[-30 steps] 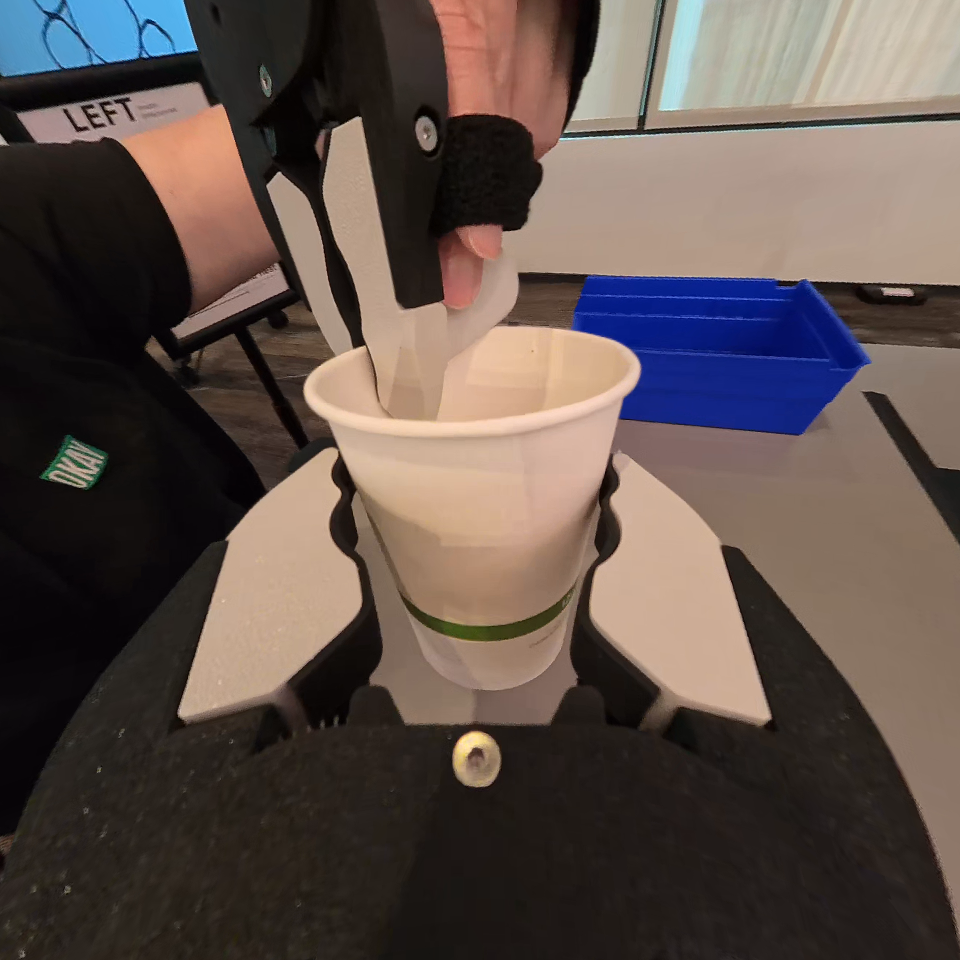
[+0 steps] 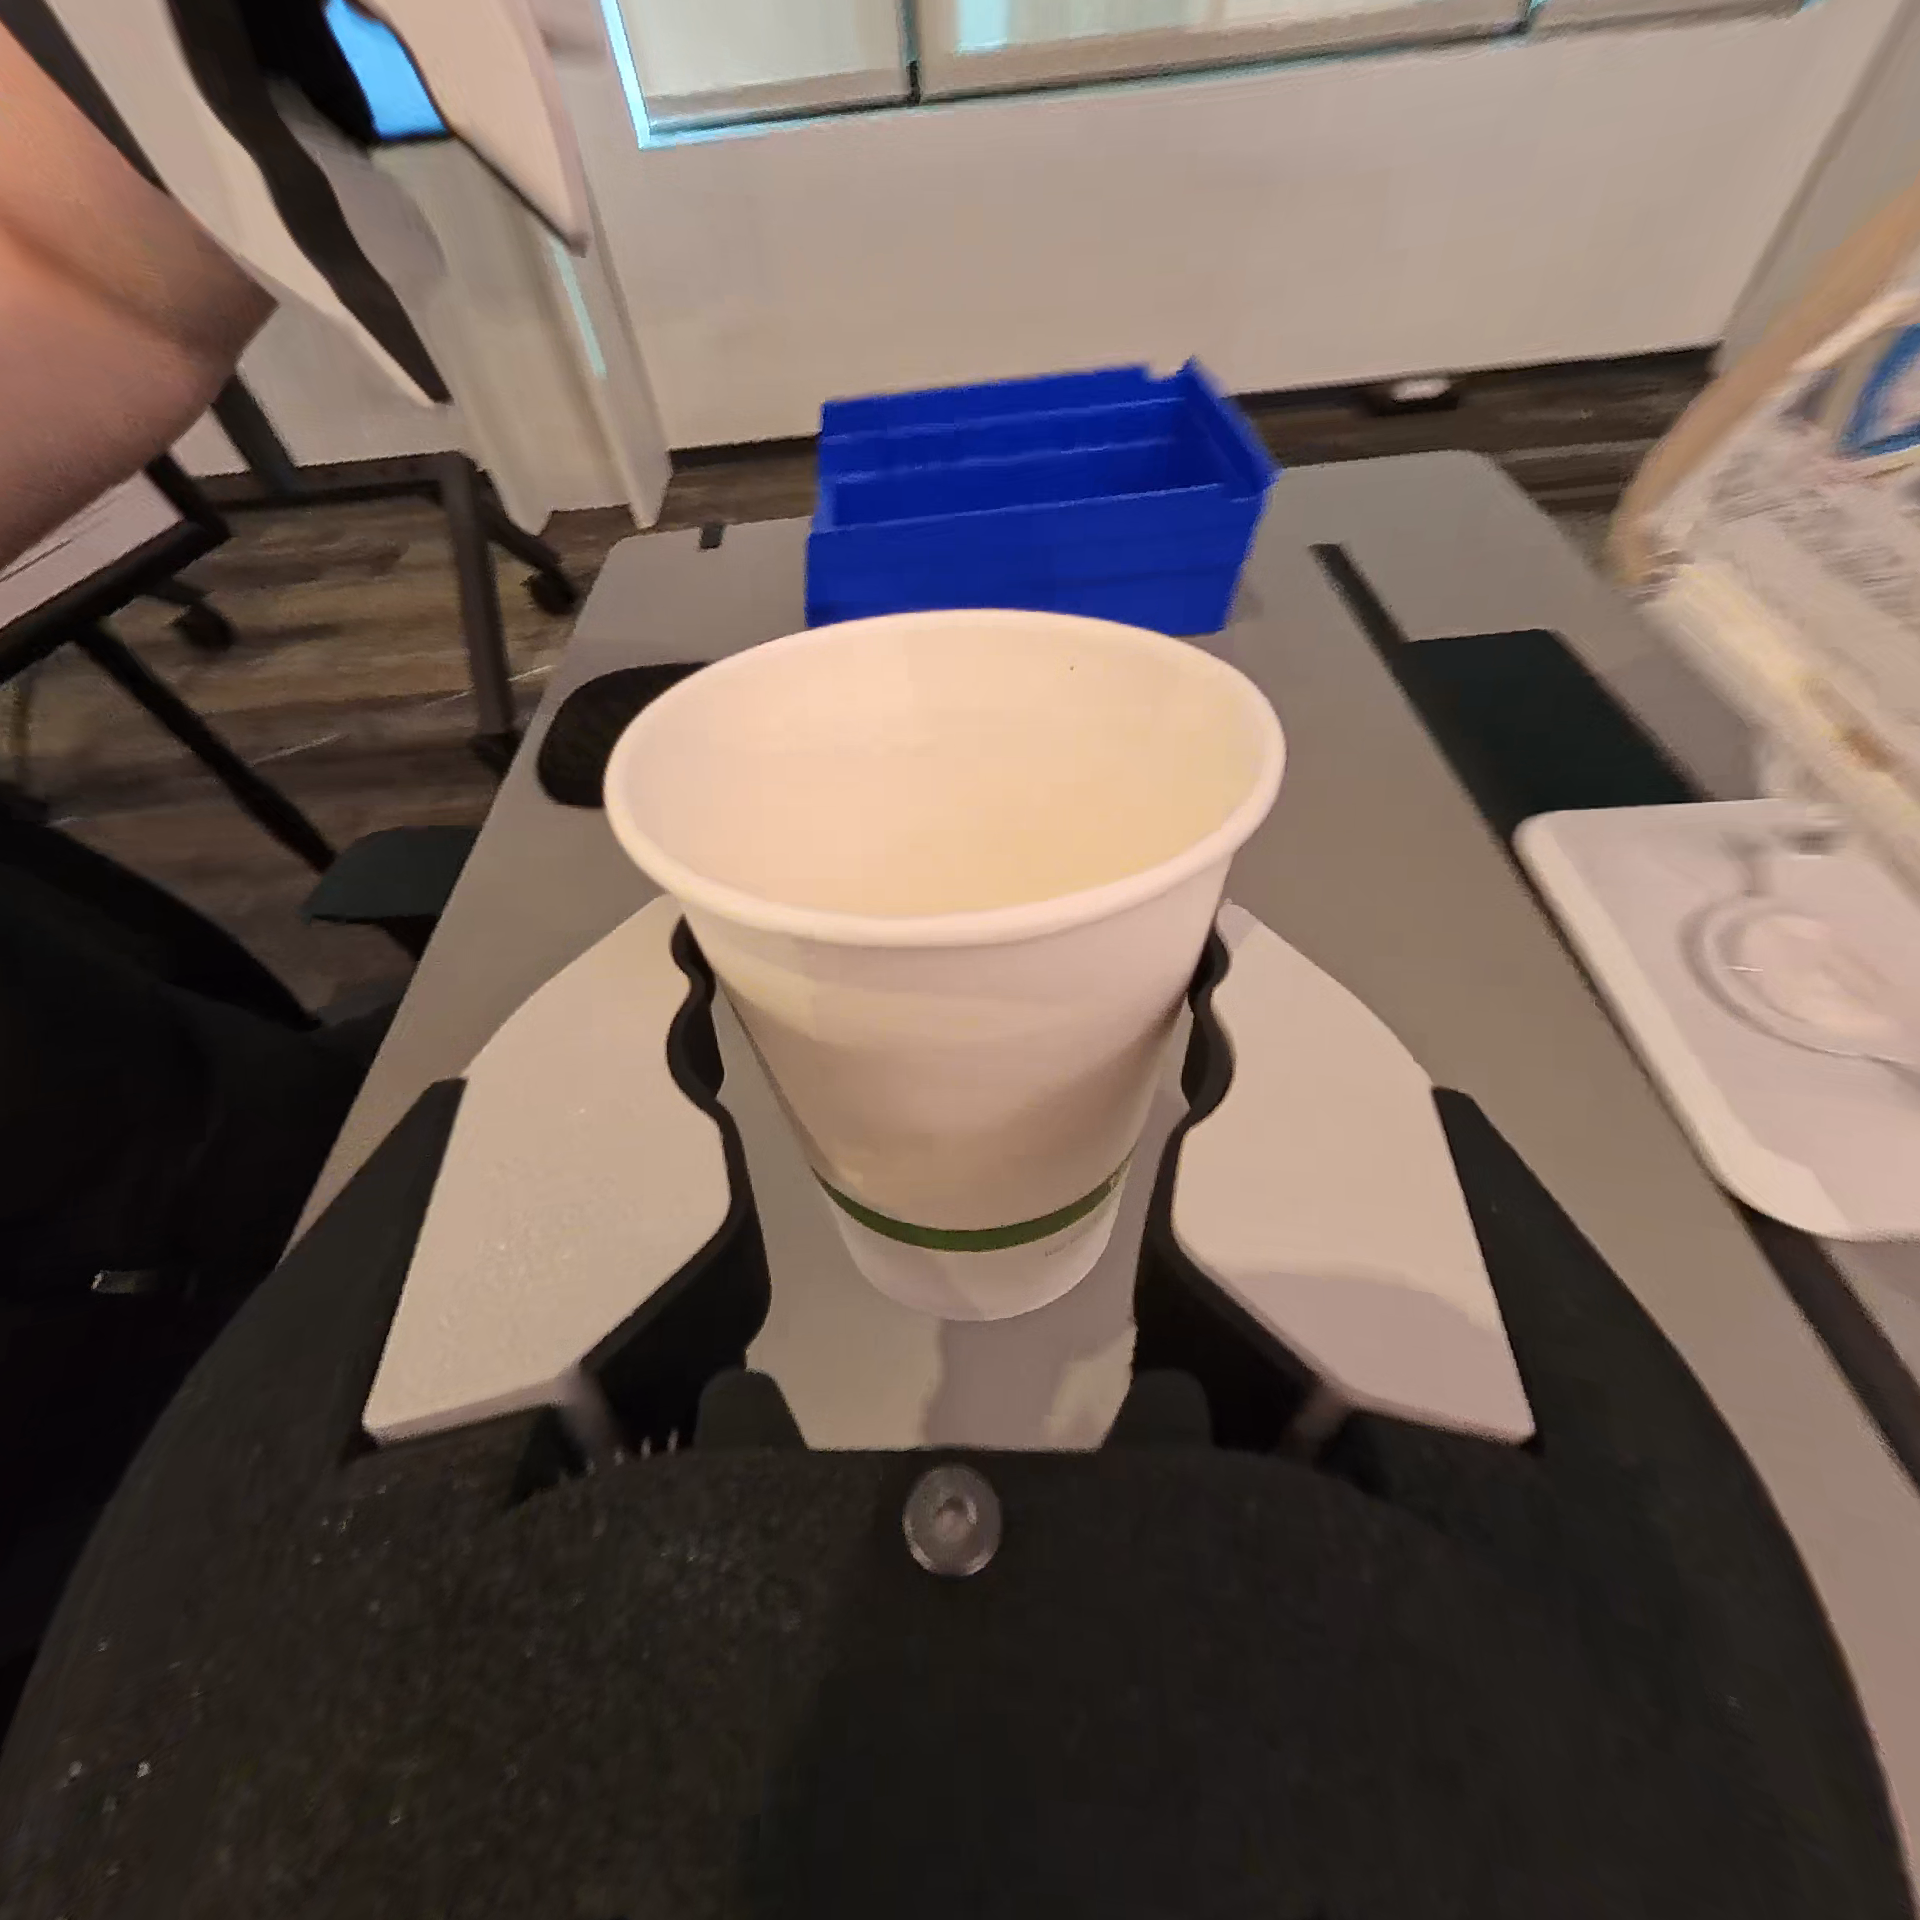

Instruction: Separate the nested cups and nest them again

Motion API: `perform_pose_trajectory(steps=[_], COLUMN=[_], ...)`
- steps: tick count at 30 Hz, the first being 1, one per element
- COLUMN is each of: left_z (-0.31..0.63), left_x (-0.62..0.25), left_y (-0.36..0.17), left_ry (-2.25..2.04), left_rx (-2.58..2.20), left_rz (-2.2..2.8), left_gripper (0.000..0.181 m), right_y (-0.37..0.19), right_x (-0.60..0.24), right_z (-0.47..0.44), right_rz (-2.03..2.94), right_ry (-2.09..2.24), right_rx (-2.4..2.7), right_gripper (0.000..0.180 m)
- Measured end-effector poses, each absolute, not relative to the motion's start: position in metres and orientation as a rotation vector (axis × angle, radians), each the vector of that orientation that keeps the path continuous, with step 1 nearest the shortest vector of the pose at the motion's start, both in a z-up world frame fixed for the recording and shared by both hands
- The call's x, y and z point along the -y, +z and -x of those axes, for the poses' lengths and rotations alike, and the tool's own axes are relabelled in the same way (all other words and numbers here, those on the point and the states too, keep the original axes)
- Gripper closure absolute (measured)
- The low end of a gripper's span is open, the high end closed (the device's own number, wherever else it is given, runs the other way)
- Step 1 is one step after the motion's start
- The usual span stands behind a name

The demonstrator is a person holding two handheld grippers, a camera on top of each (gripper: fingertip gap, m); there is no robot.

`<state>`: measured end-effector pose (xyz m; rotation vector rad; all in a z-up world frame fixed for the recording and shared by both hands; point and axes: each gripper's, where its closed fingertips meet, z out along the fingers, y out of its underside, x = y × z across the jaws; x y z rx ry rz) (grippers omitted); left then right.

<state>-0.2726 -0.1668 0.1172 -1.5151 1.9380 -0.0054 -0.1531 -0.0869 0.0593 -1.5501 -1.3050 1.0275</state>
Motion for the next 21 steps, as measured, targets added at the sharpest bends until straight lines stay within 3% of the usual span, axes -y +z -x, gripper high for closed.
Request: perform_pose_trajectory(steps=[3,7,11,21], left_z=[0.291,0.311,0.32,0.313], left_x=[0.165,0.158,0.158,0.16], left_y=[0.115,0.107,0.092,0.082], left_ry=[-0.019,-0.038,-0.081,-0.051], left_rx=[-1.832,-1.676,-1.648,-1.716], left_rz=[1.535,1.598,1.633,1.654], left_gripper=[0.135,0.134,0.134,0.134], right_y=[0.101,0.154,0.147,0.079], right_x=[0.064,0.038,0.061,0.029], right_z=[0.075,-0.111,-0.246,-0.283], right_rz=[1.526,1.437,1.31,1.401], right_ry=[0.775,0.175,0.016,0.096], right_rx=[1.069,0.436,0.024,-0.081], right_gripper=[0.092,0.092,0.092,0.092])
